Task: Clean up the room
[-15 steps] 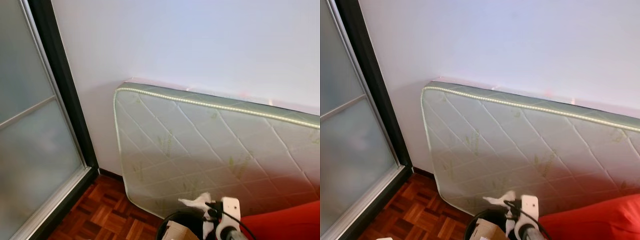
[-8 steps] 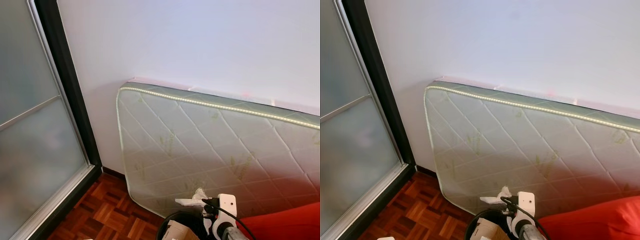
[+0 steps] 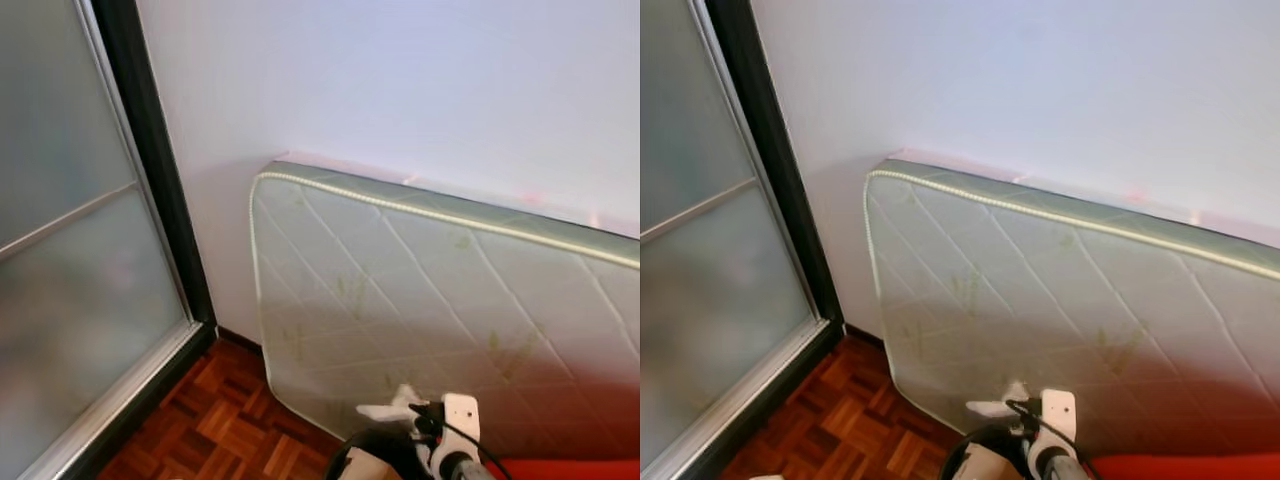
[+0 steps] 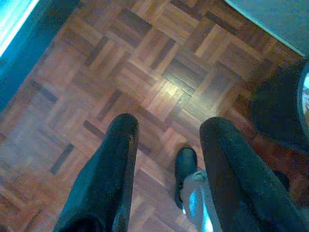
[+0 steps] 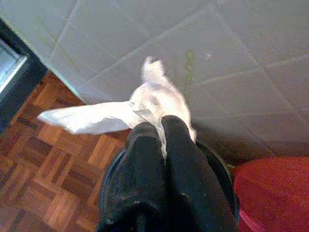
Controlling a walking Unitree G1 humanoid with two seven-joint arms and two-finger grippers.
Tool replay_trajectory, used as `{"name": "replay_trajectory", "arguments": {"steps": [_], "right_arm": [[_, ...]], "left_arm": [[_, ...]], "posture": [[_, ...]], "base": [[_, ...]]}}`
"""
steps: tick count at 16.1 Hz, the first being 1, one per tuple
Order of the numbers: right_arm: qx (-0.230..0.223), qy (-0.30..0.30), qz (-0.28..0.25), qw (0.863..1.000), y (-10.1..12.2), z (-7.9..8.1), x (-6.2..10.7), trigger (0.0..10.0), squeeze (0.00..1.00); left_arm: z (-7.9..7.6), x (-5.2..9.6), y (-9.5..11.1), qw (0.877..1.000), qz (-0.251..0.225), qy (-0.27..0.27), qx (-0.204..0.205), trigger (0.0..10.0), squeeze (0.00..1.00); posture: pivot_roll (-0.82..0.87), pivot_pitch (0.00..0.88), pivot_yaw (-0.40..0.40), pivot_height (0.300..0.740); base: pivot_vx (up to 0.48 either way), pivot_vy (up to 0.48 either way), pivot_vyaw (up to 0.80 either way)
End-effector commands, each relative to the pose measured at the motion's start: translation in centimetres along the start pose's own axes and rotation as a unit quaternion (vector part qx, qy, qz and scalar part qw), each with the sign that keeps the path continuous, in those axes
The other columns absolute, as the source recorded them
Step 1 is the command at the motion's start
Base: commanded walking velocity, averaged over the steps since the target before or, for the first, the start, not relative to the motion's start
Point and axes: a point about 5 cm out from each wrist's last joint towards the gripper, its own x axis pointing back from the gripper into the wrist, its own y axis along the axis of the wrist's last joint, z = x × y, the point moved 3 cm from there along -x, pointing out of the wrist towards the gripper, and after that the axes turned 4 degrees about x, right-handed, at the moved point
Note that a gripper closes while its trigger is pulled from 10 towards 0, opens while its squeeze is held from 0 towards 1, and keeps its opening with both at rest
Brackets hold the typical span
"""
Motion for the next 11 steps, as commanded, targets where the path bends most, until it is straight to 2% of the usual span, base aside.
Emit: {"name": "replay_trajectory", "arguments": {"steps": [1,5,9,11], "right_arm": [[-0.006,-0.016,-0.002,1.000,0.2,-1.0,0.1,10.0,0.00],[-0.008,-0.029,0.000,1.000,0.0,-1.3,0.2,10.0,0.00],[-0.010,-0.041,0.009,0.999,-0.3,-1.8,0.3,10.0,0.00],[0.001,-0.063,0.030,0.998,-1.0,-2.4,0.5,10.0,0.00]], "left_arm": [[-0.5,0.1,-0.5,1.000,0.008,-0.009,0.002,10.0,0.00],[-0.1,0.4,-1.7,1.000,0.025,-0.010,0.004,10.0,0.00],[-0.1,0.5,-2.0,0.999,0.031,-0.008,0.006,10.0,0.00],[-0.4,0.4,-2.0,0.999,0.036,-0.009,0.007,10.0,0.00]], "posture": [[0.09,0.019,-0.026,0.740],[0.09,0.021,-0.028,0.740],[0.10,0.024,-0.030,0.740],[0.10,0.025,-0.031,0.740]], "base": [[0.000,0.000,0.00],[0.000,0.000,0.00],[0.000,0.000,0.00],[0.000,0.000,0.00]]}}
